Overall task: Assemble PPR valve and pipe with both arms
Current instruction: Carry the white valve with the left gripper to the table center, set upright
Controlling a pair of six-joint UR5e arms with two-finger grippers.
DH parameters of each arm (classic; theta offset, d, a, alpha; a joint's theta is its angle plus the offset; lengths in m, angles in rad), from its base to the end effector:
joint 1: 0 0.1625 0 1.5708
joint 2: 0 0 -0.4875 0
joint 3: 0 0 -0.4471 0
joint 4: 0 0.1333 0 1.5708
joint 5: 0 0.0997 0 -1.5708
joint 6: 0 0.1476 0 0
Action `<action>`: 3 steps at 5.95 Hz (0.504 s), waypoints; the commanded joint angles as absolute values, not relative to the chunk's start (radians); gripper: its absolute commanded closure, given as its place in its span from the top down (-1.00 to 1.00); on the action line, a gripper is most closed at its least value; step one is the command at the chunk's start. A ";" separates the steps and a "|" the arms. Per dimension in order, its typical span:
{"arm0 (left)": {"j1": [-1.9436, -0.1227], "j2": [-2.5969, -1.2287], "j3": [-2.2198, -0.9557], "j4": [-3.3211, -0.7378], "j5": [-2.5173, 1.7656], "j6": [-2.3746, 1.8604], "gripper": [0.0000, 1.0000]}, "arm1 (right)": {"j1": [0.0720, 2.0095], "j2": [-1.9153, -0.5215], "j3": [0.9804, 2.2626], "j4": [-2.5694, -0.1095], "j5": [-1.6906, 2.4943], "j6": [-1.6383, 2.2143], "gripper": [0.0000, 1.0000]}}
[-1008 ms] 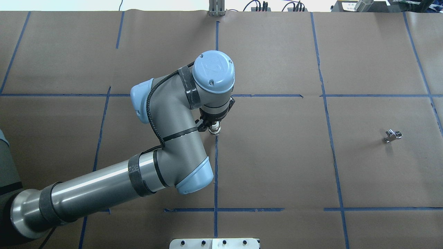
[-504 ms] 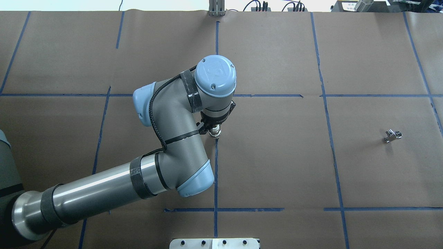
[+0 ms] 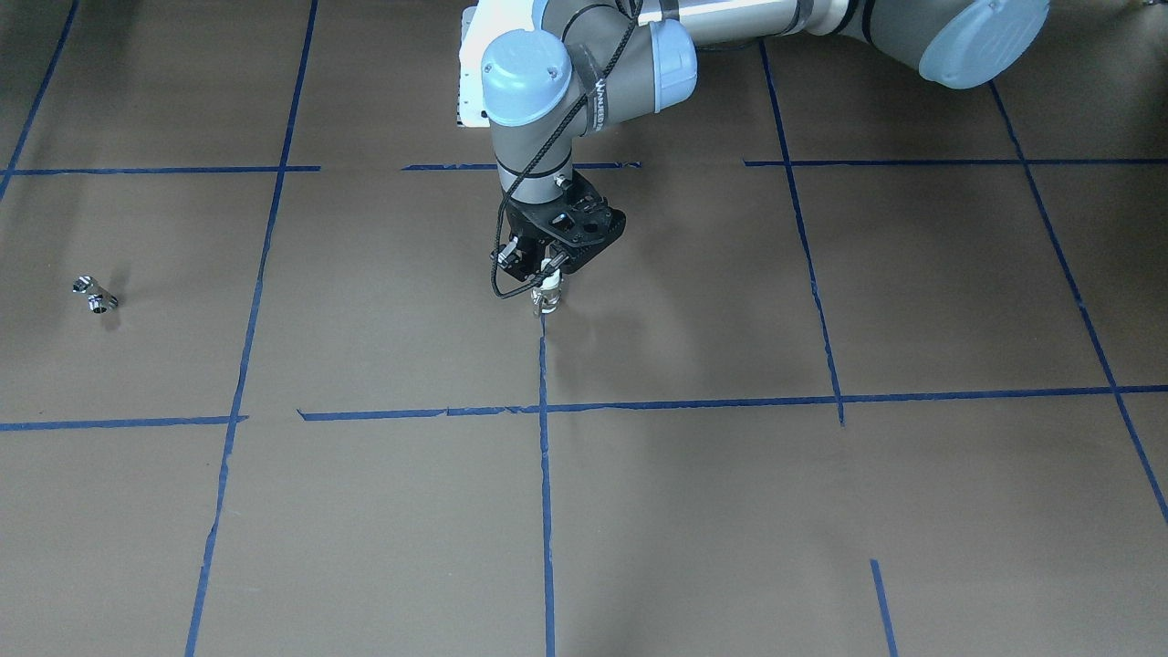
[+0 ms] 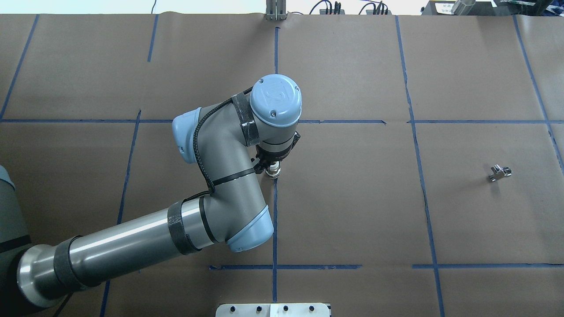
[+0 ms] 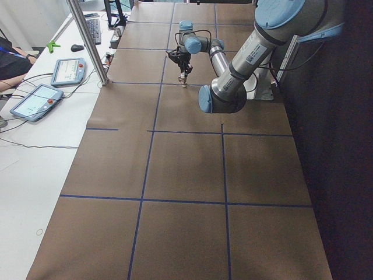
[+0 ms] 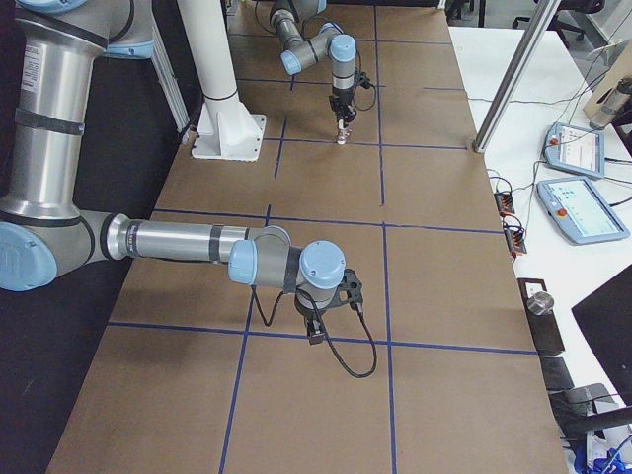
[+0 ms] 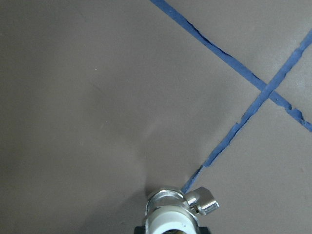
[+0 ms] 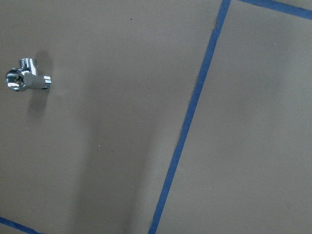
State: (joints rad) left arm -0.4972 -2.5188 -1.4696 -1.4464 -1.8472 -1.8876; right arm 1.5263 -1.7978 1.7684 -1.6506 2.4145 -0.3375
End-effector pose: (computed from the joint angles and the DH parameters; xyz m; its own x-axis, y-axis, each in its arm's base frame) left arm 0.7122 -0.4923 0.1525 0.5330 -0.6302 -0.5645 0.4907 0.7738 -0.4005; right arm 0.0041 -0.4262 0.7590 0.6154 -0.2800 0.7369 0.2628 0.9542 0.1431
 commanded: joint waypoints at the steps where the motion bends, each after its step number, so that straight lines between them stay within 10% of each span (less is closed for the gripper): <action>1: -0.497 -2.519 -1.477 -1.445 -1.845 -1.827 0.99 | 1.526 -1.798 1.769 -1.651 2.414 -0.337 1.00; 3: -0.506 -2.470 -1.579 -1.415 -1.859 -1.684 1.00 | 1.526 -1.798 1.769 -1.651 2.414 -0.337 1.00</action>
